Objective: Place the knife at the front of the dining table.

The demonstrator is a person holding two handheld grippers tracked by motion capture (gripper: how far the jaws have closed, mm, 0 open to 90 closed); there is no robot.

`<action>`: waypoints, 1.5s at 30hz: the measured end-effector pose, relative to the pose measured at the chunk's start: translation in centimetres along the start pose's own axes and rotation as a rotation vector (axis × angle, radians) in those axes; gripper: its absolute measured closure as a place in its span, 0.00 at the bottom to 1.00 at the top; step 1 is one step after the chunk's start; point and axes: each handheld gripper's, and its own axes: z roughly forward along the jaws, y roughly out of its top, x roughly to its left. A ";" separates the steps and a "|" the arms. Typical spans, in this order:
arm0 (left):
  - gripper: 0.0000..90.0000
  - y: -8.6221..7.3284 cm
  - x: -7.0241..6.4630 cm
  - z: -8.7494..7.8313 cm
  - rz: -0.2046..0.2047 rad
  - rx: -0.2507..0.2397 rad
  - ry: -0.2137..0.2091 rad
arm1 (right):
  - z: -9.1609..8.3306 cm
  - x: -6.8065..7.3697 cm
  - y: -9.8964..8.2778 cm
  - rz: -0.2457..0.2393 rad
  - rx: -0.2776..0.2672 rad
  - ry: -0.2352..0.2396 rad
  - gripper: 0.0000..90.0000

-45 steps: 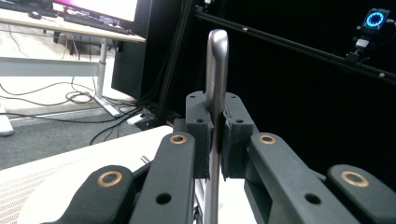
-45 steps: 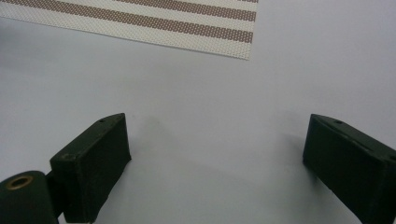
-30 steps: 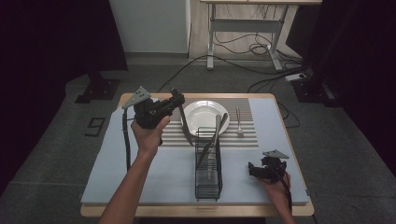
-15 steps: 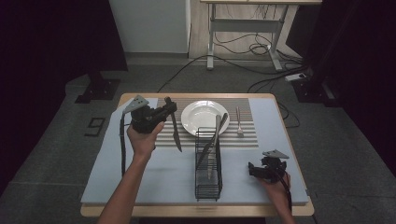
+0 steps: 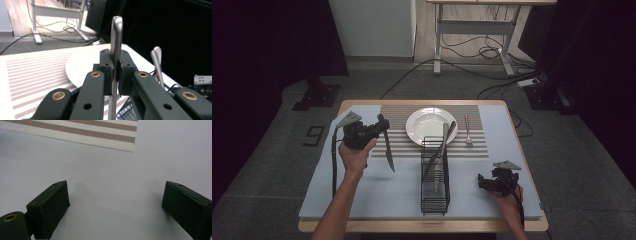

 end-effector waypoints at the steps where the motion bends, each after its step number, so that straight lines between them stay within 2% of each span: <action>1: 0.93 -0.2 0.2 0.1 -0.003 0.007 0.003 | 0.0 0.0 0.0 0.001 -0.002 -0.001 0.08; 9: 0.93 -1.3 1.7 1.0 -0.024 0.054 0.017 | 0.0 0.0 0.0 -0.001 -0.003 -0.001 0.08; 20: 0.93 -1.0 3.0 2.4 -0.053 0.081 0.001 | 0.0 0.0 0.0 -0.003 0.000 0.002 0.08; 27: 0.92 -1.1 3.2 3.2 -0.060 0.081 0.020 | 0.0 0.0 0.0 -0.003 0.000 0.003 0.08; 34: 0.92 -1.2 3.1 3.1 -0.046 0.084 0.034 | 0.0 0.0 0.0 -0.003 -0.001 0.003 0.08; 45: 0.91 -1.8 3.4 3.5 -0.050 0.086 0.033 | 0.0 0.0 0.0 -0.002 0.000 0.003 0.08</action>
